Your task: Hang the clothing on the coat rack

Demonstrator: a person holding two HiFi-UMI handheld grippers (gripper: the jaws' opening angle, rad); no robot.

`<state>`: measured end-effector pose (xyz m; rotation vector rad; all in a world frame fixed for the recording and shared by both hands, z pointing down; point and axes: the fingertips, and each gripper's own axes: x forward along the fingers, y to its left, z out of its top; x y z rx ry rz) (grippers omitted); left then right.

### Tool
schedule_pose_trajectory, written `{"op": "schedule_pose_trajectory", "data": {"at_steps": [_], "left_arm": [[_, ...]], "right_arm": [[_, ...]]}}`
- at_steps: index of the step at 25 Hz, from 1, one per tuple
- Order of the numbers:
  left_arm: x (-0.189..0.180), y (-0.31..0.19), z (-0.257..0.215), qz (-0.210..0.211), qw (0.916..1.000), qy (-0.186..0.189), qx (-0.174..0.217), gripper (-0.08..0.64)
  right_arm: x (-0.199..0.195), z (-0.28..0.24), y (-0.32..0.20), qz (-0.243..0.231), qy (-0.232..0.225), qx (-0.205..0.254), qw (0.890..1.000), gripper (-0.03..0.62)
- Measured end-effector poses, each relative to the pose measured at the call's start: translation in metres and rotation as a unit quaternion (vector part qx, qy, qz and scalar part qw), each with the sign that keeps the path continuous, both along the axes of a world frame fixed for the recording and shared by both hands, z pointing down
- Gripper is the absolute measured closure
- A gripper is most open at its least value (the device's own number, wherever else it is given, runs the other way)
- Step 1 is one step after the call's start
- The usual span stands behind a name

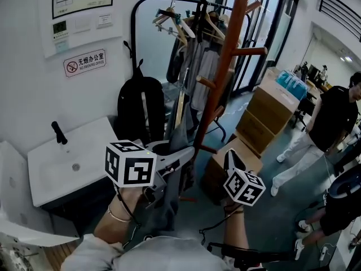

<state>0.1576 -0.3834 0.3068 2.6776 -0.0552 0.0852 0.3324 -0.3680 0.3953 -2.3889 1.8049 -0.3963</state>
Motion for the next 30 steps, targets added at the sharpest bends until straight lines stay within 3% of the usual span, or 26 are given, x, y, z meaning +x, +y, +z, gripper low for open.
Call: {"op": "schedule_pose_trajectory", "data": {"at_steps": [16,30], "left_arm": [[0.033,0.009,-0.004,0.012,0.9991,-0.029,0.029,0.434],[0.050,0.002,0.011,0.009,0.9988,-0.044,0.021,0.435]], "right_arm": [[0.012,0.008,0.016,0.014,-0.008,-0.008,1.000,0.569],[0.023,0.018,0.015,0.016,-0.020,-0.010,1.000,0.569]]}}
